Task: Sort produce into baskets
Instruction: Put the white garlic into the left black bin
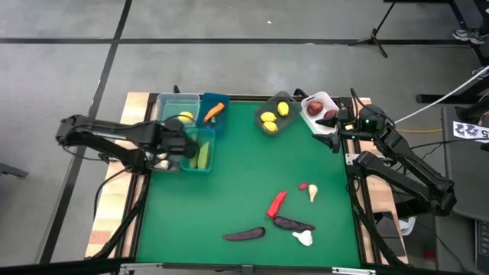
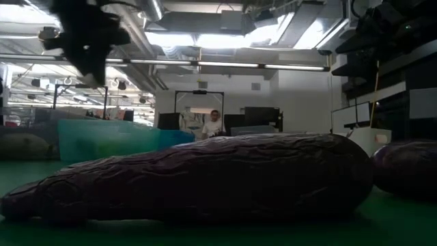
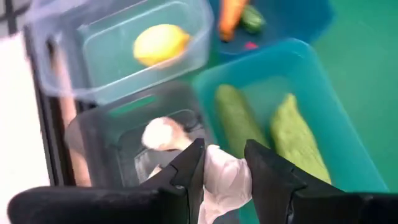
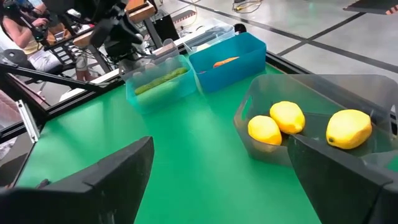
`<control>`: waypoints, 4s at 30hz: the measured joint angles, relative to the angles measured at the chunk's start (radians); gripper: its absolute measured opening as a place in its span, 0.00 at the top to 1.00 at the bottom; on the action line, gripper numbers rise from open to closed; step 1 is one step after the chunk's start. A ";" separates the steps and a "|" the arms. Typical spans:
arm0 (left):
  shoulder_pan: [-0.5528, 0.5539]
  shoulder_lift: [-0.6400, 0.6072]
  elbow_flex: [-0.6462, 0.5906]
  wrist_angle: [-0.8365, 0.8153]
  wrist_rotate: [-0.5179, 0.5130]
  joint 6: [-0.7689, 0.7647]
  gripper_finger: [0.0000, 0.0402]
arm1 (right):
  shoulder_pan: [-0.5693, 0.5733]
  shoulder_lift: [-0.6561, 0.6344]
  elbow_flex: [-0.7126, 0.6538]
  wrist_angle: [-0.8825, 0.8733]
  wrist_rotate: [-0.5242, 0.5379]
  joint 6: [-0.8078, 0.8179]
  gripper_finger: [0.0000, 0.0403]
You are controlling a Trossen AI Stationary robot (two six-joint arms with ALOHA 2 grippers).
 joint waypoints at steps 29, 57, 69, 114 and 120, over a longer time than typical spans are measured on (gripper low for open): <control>-0.029 -0.083 -0.244 0.123 0.023 -0.205 0.42 | 0.000 0.000 0.000 -0.001 0.000 0.000 0.08; -0.016 0.695 0.121 1.756 0.182 1.099 0.34 | 0.000 0.000 0.000 -0.001 0.000 0.000 0.08; -0.014 1.061 0.610 1.641 0.421 1.322 0.34 | 0.000 0.000 0.000 -0.001 0.000 0.000 0.08; -0.008 1.598 1.247 1.448 0.733 1.433 0.34 | 0.000 0.000 0.000 -0.001 0.000 0.000 0.08; -0.008 1.596 1.247 1.420 0.747 1.404 0.34 | 0.000 0.000 0.000 0.000 0.000 0.000 0.08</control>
